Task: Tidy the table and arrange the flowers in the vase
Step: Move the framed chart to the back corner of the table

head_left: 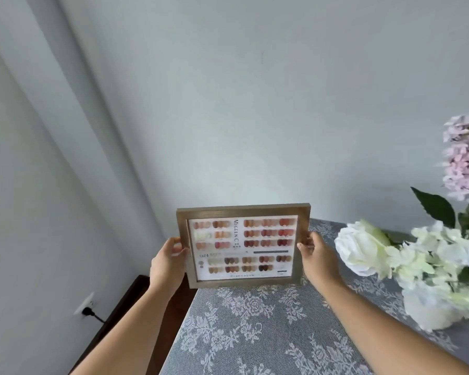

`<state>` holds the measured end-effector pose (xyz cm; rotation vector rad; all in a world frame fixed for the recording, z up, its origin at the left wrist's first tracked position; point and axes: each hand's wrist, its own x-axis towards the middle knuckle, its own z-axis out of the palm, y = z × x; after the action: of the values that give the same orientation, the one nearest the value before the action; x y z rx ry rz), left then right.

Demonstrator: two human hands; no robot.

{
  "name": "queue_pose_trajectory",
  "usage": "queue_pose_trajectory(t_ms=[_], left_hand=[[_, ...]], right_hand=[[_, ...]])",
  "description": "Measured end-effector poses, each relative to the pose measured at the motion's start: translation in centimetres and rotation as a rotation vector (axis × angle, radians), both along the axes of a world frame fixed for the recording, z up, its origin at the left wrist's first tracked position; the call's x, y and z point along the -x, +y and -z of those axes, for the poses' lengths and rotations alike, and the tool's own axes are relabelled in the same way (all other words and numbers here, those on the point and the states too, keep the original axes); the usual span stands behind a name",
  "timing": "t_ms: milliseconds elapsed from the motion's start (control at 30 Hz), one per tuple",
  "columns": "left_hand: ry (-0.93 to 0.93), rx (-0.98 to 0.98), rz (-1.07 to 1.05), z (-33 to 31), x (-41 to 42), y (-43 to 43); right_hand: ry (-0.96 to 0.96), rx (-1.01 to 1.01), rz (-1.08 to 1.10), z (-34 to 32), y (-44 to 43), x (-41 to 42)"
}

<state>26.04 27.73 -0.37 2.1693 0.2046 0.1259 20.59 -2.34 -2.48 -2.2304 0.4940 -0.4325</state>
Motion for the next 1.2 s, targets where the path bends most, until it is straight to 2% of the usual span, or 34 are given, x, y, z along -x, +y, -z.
queue_pose_trajectory(t_ms=[267,533,867,1200], left_hand=[[-0.012,-0.046,0.129,0.9,-10.4,-4.4],[-0.032,0.066,0.25,2.1,-18.9,-9.5],[0.011,0.103,0.32,4.5,-21.0,-11.9],[0.043,0.102,0.342,4.6,-20.2,-11.2]], right_hand=[[-0.05,-0.02,0.245,1.3,-1.4,-6.4],[-0.1,0.018,0.414,2.2,-4.8,-12.3],[-0.059,0.058,0.475,4.3,-6.6,-13.3],[-0.135,0.041,0.461,4.9,-6.5,-12.3]])
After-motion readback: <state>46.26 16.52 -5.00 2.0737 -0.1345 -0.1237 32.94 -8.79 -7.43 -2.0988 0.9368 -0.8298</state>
